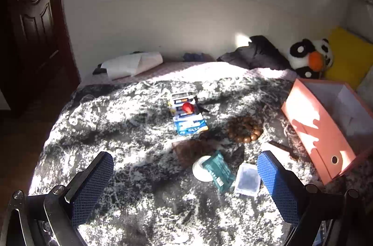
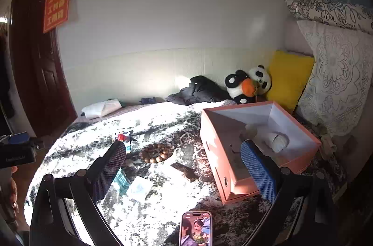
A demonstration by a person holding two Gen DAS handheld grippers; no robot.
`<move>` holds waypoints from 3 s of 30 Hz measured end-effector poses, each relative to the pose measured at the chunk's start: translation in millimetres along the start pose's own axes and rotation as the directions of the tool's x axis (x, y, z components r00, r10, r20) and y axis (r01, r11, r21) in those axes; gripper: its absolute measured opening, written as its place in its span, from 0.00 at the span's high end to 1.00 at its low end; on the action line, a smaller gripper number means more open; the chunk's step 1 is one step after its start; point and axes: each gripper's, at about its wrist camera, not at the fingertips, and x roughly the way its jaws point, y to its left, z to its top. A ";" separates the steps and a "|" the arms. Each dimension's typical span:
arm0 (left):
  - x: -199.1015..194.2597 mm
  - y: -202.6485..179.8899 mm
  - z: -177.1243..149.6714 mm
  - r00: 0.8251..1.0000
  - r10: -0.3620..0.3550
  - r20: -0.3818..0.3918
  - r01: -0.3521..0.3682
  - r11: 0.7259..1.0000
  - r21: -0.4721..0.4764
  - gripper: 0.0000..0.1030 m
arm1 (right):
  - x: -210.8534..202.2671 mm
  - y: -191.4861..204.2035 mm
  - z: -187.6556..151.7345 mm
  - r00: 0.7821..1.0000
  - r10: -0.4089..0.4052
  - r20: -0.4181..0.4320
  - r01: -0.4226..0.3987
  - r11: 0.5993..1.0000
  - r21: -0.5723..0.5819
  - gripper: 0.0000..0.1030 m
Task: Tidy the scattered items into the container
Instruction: 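Move both tools back over the remaining items on the bed, then grasp the teal packet with the left tool while the right tool approaches the clear box, then grasp the clear plastic box with the right tool while the left tool lifts the packet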
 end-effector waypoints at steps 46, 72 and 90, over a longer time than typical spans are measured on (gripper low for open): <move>198.9 -23.8 -69.3 0.934 -0.029 -0.356 0.029 1.000 -0.005 0.01 | 205.7 66.6 -117.0 0.910 0.064 -0.409 -0.118 0.987 -0.108 0.02; 239.8 -7.6 -76.3 0.911 0.053 -0.409 -0.072 0.997 -0.033 0.01 | 240.4 66.6 -134.7 0.880 0.075 -0.469 -0.143 0.983 -0.111 0.02; 227.7 -6.3 -99.8 0.893 -0.090 -0.440 0.061 0.995 -0.079 0.02 | 273.2 111.8 -156.3 0.846 0.103 -0.522 -0.226 0.958 -0.176 0.04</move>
